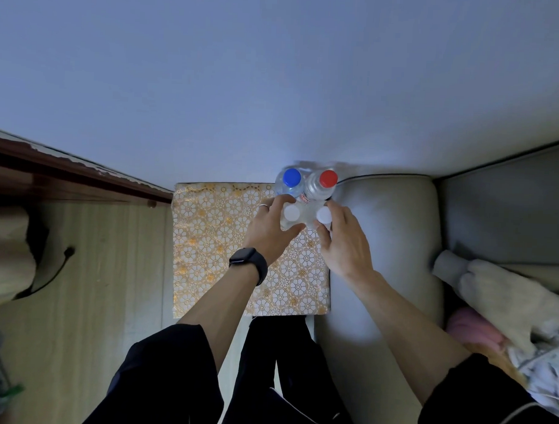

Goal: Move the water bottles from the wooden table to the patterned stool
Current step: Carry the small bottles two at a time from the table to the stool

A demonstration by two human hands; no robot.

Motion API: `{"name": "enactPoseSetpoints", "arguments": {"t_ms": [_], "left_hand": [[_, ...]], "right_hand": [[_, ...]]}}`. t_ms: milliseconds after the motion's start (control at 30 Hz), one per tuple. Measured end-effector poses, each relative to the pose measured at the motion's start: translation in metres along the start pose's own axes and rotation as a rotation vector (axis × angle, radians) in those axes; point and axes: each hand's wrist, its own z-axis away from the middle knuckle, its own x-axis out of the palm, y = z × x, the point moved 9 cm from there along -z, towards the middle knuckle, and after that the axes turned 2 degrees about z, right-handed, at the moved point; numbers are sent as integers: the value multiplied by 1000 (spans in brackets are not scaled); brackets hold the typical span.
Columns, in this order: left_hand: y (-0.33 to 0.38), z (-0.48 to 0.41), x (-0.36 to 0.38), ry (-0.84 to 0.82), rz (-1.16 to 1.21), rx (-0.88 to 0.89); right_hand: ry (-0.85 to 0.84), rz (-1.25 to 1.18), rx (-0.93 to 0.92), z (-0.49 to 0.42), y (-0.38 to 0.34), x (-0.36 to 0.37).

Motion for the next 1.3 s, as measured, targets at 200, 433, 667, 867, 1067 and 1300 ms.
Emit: {"name": "enactPoseSetpoints", "arguments": {"t_ms": [200,433,667,867,1067,1300], "left_hand": [[2,1,-3,27,-136,-18],[2,1,1,-17,-53,-7],[3,27,-23,-70,-112,15],[-7,91,-52,-102,-145,-44],[-10,141,-80,-93,-145,-29],[18,154,-135,63,-202,27]], "right_hand": [[-35,-30,68,-3,2,-5],[-94,-83,121,5,5,-3],[-115,-238,272,33,7,-17],[-209,-324,375,98,-24,-41],[-217,-382,297,135,-80,-66],[-189,-140,-31,107,-151,-104]]}}
